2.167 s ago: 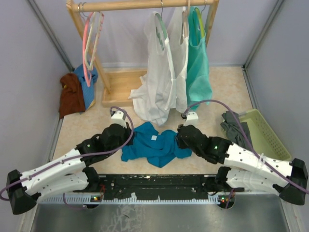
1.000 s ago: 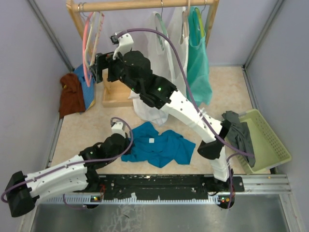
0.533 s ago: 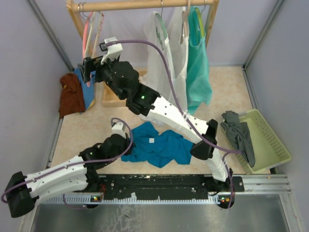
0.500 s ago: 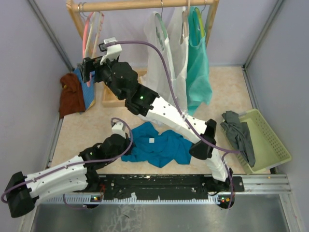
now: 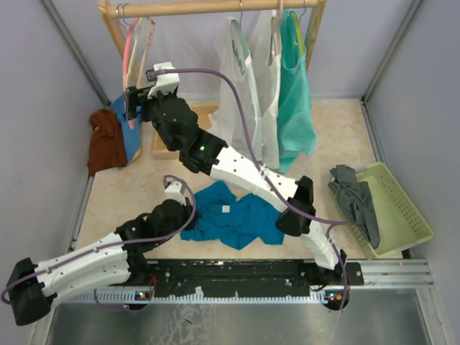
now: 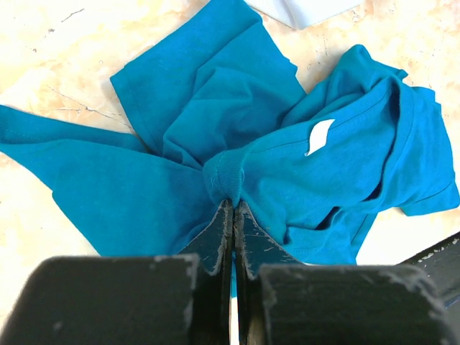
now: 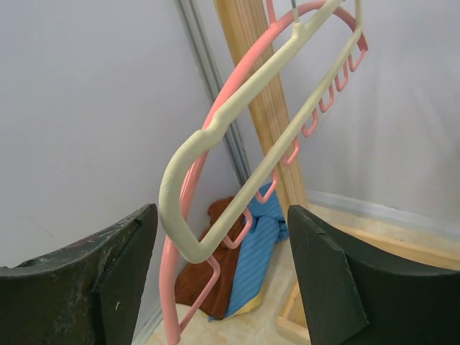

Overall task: Place the t-shirt on the hanger
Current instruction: Pick up the hanger from the clothesline.

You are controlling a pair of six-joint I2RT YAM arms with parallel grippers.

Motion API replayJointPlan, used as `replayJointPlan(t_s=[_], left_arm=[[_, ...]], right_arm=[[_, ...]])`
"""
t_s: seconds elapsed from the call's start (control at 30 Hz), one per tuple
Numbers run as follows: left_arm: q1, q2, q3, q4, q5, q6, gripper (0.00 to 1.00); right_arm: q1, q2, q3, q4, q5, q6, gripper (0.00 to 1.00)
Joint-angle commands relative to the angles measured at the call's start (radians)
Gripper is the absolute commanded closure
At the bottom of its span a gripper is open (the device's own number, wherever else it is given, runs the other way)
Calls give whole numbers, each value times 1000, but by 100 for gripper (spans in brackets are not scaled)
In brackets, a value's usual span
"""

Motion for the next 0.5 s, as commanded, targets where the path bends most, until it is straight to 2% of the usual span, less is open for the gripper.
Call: replayJointPlan(t_s=[0.0, 0.47], left_arm=[[5, -9, 0, 6, 7, 18, 100], [4, -6, 12, 3, 9, 22, 100]], right_arm=[[0, -73, -29, 96, 49, -21, 28], [-17, -155, -142, 137, 125, -61, 36]])
